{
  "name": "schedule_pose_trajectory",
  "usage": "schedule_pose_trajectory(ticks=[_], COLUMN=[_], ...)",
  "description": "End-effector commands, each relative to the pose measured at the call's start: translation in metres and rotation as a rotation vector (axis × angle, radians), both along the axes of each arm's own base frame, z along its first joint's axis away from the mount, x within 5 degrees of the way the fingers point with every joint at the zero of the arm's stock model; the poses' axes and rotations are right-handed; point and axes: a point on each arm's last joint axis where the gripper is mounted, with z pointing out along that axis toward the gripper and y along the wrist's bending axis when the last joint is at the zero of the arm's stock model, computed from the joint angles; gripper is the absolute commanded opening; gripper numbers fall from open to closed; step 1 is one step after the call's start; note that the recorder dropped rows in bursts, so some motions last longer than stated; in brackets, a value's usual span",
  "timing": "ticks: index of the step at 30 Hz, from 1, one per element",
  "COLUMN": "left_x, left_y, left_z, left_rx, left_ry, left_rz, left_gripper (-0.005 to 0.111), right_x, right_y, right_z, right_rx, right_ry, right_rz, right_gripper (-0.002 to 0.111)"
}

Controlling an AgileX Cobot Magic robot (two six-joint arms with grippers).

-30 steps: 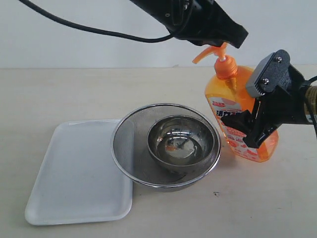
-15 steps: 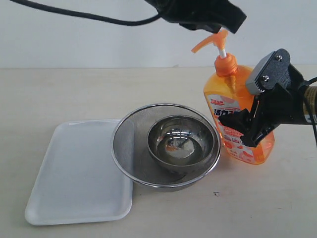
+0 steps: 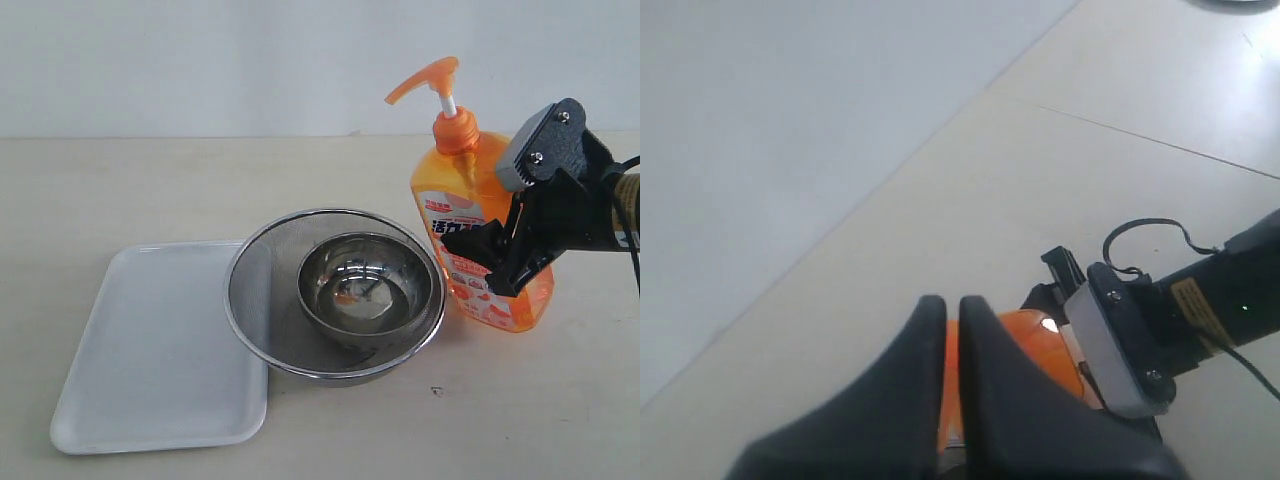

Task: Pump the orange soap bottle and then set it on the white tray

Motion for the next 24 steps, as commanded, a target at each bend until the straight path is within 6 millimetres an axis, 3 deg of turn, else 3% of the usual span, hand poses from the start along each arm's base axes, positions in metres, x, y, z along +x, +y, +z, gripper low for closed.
schedule_pose_trajectory(ticks=[1,24], left_x=[-0.007,-0.057], left_y=[0.013,0.107], left_z=[0.013,0.072], left_rx=[-0.001,0.092], left_ry=[-0.040,-0.174], left_rz=[0.049,0.350], left_gripper=[0.005,0.005], right_x=[-0.002,-0.002], right_y=[0.001,0.001], right_z=[-0.003,-0.002], right_rx=[0.006,0.028], right_ry=[0.016,0.021], right_rz=[0.008,-0.011], right_gripper=[0.000,0.000])
